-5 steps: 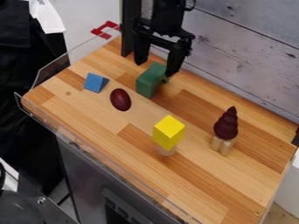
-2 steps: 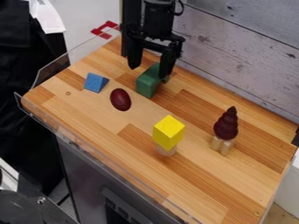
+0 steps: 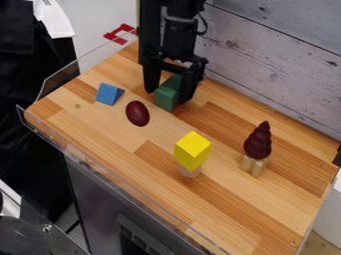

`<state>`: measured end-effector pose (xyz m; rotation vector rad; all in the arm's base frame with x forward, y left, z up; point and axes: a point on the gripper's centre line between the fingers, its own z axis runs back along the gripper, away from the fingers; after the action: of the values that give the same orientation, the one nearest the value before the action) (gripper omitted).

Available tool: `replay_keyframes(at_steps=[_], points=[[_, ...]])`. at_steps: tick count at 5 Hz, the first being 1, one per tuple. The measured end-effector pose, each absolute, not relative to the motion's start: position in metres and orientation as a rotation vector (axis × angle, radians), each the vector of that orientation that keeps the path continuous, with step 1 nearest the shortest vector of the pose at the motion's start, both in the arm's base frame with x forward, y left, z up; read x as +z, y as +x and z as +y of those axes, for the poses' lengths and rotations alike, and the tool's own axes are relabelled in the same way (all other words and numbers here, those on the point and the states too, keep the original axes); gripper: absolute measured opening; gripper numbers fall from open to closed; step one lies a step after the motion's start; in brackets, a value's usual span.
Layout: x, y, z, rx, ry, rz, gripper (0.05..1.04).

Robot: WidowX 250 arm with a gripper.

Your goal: Move the green arch in the middle of the table

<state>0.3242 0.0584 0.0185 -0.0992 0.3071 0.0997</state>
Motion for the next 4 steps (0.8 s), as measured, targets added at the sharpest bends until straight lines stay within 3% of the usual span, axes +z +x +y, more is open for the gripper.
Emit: replay_keyframes(at_steps=[1,2,3,4], points=[[0.0121,0.3241,0.0576,0.117,-0.121,0.313,0.971],[0.0074,0.3269,0.0558,0.122,-0.139,0.312,0.699],[0.0072,0.3277,0.0555,0.122,-0.138,0.308,0.604],[0.0154,0.3281,0.0496,0.119,-0.105,0.286,0.604]])
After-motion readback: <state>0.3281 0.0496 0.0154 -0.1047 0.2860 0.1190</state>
